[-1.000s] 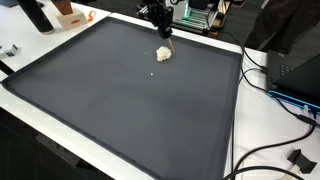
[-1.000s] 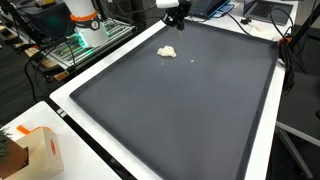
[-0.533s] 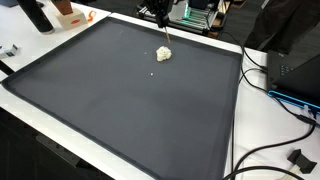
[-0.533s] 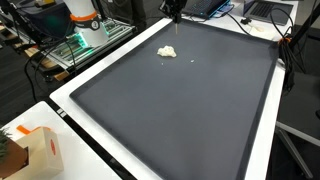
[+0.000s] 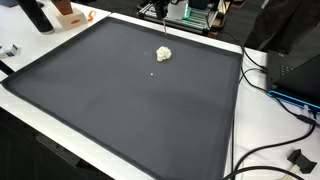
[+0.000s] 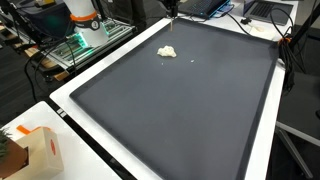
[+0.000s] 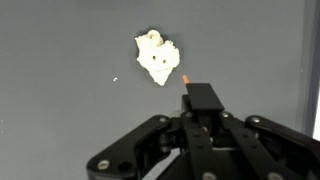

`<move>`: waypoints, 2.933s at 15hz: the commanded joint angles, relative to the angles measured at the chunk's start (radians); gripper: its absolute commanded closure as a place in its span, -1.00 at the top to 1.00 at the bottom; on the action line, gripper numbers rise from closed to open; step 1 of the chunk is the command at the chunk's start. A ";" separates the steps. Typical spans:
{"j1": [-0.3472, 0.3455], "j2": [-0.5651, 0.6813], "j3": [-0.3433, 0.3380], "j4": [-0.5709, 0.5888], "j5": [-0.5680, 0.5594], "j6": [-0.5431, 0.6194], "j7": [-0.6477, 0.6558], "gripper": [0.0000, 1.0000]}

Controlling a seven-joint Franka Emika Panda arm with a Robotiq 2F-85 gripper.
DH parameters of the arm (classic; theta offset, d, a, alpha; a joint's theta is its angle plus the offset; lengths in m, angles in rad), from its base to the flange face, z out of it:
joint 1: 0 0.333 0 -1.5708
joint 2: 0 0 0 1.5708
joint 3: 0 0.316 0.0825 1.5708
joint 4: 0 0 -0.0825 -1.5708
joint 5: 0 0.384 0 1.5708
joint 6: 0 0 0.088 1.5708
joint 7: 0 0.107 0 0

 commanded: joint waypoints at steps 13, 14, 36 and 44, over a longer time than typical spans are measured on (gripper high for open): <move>0.015 0.051 -0.014 -0.005 -0.040 -0.007 -0.114 -0.94; 0.016 0.061 -0.014 -0.009 -0.043 -0.003 -0.131 -0.94; 0.031 0.159 0.006 -0.077 -0.098 0.166 -0.311 -0.94; 0.034 0.178 0.009 -0.078 -0.097 0.183 -0.318 -0.94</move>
